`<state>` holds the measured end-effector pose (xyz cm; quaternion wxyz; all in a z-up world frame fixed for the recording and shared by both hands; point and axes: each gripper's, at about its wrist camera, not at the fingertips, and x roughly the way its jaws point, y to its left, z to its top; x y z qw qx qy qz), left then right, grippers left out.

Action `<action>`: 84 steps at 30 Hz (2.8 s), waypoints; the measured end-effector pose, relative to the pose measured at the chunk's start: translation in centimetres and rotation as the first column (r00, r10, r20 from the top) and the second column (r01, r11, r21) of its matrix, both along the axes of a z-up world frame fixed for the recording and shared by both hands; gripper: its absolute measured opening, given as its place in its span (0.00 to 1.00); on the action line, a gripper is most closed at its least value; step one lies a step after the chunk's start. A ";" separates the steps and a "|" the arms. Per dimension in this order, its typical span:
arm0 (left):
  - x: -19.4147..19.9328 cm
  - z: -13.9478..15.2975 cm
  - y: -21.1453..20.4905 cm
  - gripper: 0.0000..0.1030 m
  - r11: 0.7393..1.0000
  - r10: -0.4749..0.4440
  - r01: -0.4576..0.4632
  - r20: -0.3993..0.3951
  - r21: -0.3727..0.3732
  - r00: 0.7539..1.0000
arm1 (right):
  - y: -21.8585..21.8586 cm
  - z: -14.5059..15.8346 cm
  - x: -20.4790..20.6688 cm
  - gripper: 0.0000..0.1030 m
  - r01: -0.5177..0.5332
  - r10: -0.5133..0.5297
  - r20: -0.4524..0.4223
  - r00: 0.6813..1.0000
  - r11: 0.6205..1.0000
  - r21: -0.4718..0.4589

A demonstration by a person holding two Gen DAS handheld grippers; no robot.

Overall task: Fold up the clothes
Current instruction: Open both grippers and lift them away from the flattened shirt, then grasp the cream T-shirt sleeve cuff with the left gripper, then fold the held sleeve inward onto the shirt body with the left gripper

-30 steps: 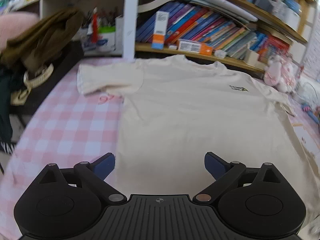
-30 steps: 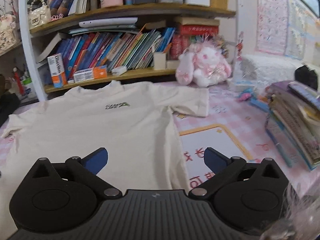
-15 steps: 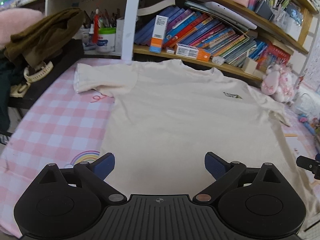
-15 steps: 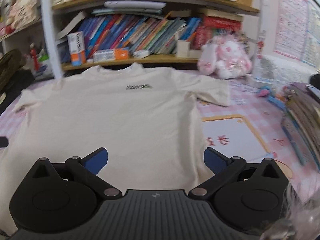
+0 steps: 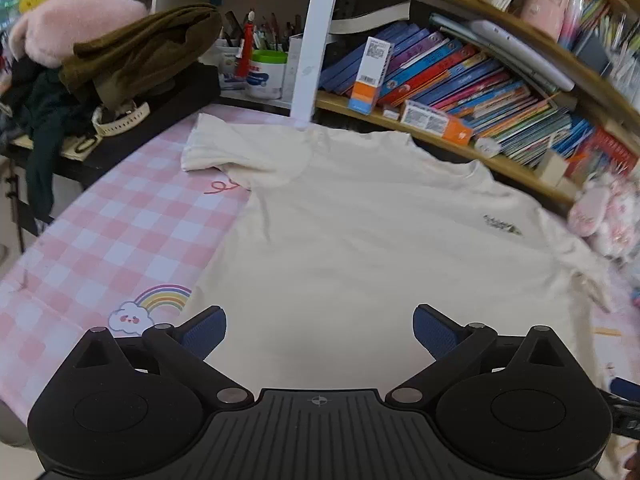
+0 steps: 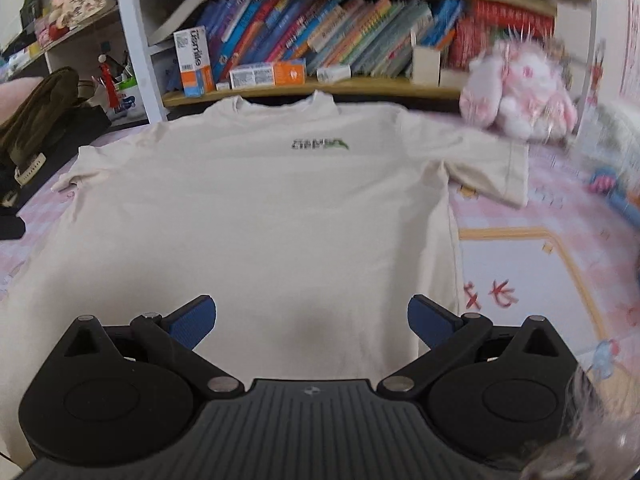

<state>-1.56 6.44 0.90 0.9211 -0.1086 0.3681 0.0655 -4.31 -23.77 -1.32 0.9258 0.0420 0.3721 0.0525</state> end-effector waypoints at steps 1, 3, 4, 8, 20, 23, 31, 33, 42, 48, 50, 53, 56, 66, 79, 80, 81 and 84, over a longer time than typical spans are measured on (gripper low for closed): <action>0.1 -0.2 -0.4 0.98 1.000 -0.001 0.001 -0.007 0.016 1.000 | -0.2 -0.1 0.1 1.00 0.002 -0.002 -0.006 1.000 1.000 0.000; 0.2 -0.5 -1.1 0.98 0.999 -0.009 0.010 -0.023 0.045 1.000 | -0.6 -0.4 0.2 1.00 0.007 -0.007 -0.018 1.000 1.000 0.001; 0.3 -0.7 -1.4 0.98 0.998 -0.019 0.021 -0.032 0.056 0.999 | -0.8 -0.5 0.3 1.00 0.010 -0.010 -0.024 1.000 1.000 0.001; 0.9 -1.0 -2.1 0.98 0.995 -0.078 0.082 -0.065 0.058 0.995 | -1.6 -1.0 0.6 1.00 0.019 -0.019 -0.049 0.999 1.000 0.002; 4.1 -1.5 -0.5 0.98 0.978 -0.188 0.197 -0.104 0.075 0.977 | -1.0 -1.2 1.2 1.00 0.090 -0.091 -0.058 0.994 0.996 -0.010; 5.1 -1.9 1.2 0.98 0.979 -0.180 0.191 -0.136 0.072 0.974 | -0.2 -1.0 1.3 1.00 0.110 -0.110 -0.058 0.992 0.994 -0.006; 9.3 -2.1 7.5 0.93 0.996 -0.085 0.082 -0.121 -0.025 0.989 | 2.5 -0.9 1.3 1.00 0.135 -0.138 -0.065 0.988 0.990 -0.048; 10.3 -2.4 8.8 0.93 0.997 -0.062 0.057 -0.116 -0.046 0.991 | 3.1 -1.0 1.3 1.00 0.141 -0.145 -0.065 0.987 0.988 -0.062; 14.4 -4.7 15.0 0.58 0.984 0.066 -0.081 -0.095 -0.160 0.993 | 4.8 -0.9 1.5 1.00 0.167 -0.173 -0.079 0.982 0.982 -0.084; 17.0 -5.9 19.8 0.46 0.882 0.233 -0.240 -0.067 -0.405 0.970 | 6.3 -0.7 1.8 1.00 0.155 -0.165 -0.087 0.983 0.982 -0.110; 17.9 -6.1 20.7 0.45 0.852 0.286 -0.288 -0.072 -0.438 0.956 | 6.8 -0.6 1.8 1.00 0.150 -0.160 -0.086 0.983 0.982 -0.118; 19.0 -6.5 21.9 0.40 0.788 0.369 -0.364 -0.093 -0.496 0.925 | 7.5 -0.4 1.7 1.00 0.137 -0.148 -0.082 0.986 0.982 -0.129; 19.6 -7.2 22.9 0.06 0.715 0.435 -0.437 -0.142 -0.545 0.889 | 8.0 -0.3 1.2 1.00 0.108 -0.119 -0.078 0.990 0.985 -0.138; 21.3 1.3 6.7 0.07 0.959 -0.272 0.262 0.098 0.105 0.957 | 5.7 -1.0 2.2 1.00 0.101 -0.111 -0.087 0.990 0.989 -0.111; 17.8 -1.0 6.5 0.71 0.964 -0.242 0.243 0.026 -0.109 0.970 | 1.3 -2.2 3.2 1.00 0.121 -0.126 -0.130 0.983 0.992 -0.044; 18.5 -1.1 8.2 0.70 0.963 -0.156 0.159 0.032 -0.218 0.987 | 1.0 -2.3 3.3 1.00 0.130 -0.134 -0.133 0.982 0.991 -0.037; 18.9 -1.5 10.0 0.70 0.947 -0.056 0.058 0.015 -0.317 0.998 | 0.8 -2.4 3.3 1.00 0.138 -0.140 -0.137 0.981 0.990 -0.028; 20.8 -2.2 11.9 0.65 0.935 0.066 -0.075 -0.039 -0.348 0.997 | 0.5 -2.6 3.5 1.00 0.145 -0.145 -0.147 0.978 0.989 -0.014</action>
